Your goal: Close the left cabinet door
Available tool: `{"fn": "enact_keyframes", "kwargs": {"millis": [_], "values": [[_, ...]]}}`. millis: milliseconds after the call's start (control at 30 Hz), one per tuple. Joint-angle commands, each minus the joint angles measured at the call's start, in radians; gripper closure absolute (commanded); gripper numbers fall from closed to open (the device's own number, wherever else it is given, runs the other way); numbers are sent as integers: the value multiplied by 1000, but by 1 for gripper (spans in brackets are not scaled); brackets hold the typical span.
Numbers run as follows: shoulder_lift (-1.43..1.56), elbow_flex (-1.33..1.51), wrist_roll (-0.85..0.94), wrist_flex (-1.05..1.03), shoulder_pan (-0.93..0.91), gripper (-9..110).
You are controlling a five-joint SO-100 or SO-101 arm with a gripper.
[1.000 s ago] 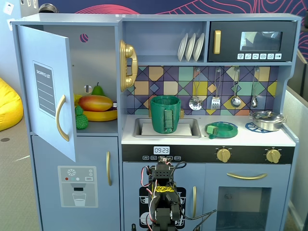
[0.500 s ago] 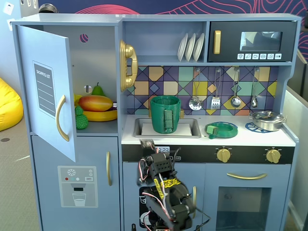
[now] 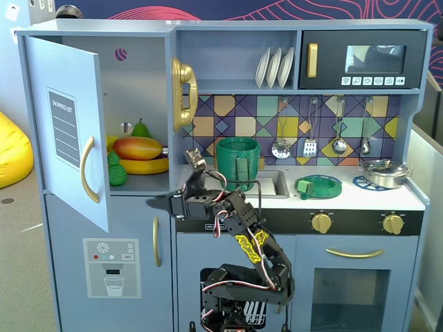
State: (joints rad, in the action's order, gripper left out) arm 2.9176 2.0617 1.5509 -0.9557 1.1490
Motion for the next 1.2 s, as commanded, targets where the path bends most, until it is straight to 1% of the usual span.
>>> {"fn": "enact_keyframes", "kwargs": {"millis": [0,333,533,733,933,1167], "values": [[-72,-137,124,89,140,102],[-331,-393,400,176,281,102],[-439,-471,575,215,359,102],[-548,-555,696,255,422,102],[-664,-643,778,284,454,102],[-785,-715,795,331,443,102]]}}
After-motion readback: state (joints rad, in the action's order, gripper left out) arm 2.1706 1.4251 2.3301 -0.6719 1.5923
